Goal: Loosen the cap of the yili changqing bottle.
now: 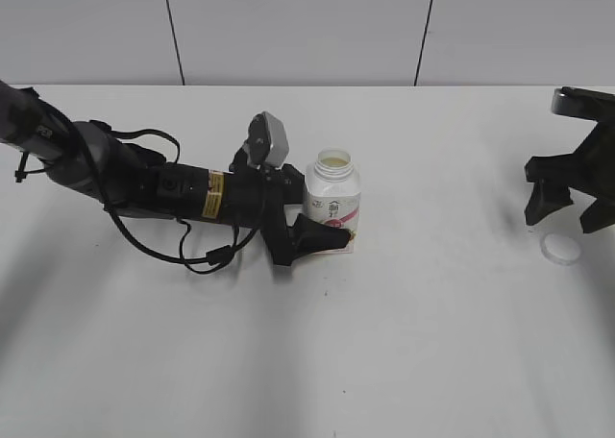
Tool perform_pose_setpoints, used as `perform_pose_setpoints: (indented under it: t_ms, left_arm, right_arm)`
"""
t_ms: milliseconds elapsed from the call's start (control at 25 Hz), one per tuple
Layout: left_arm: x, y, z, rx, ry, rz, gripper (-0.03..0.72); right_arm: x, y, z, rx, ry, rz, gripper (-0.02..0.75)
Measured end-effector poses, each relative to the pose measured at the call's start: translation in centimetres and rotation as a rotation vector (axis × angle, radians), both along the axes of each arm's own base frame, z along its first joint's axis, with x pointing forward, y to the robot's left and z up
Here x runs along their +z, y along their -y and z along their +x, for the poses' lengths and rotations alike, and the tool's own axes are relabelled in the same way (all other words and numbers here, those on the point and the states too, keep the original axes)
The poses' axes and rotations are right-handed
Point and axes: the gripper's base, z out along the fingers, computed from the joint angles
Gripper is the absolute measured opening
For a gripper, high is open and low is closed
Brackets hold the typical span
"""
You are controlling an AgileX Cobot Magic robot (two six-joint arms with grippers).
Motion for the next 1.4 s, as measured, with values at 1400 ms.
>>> perform_pose_setpoints:
  t_ms: [1400]
  left_arm:
    - [7.3, 0.4, -0.4, -0.090, 0.088, -0.102, 0.565]
  right_arm:
    - [1.2, -0.2, 0.5, 0.011, -0.026, 0.020, 0.582]
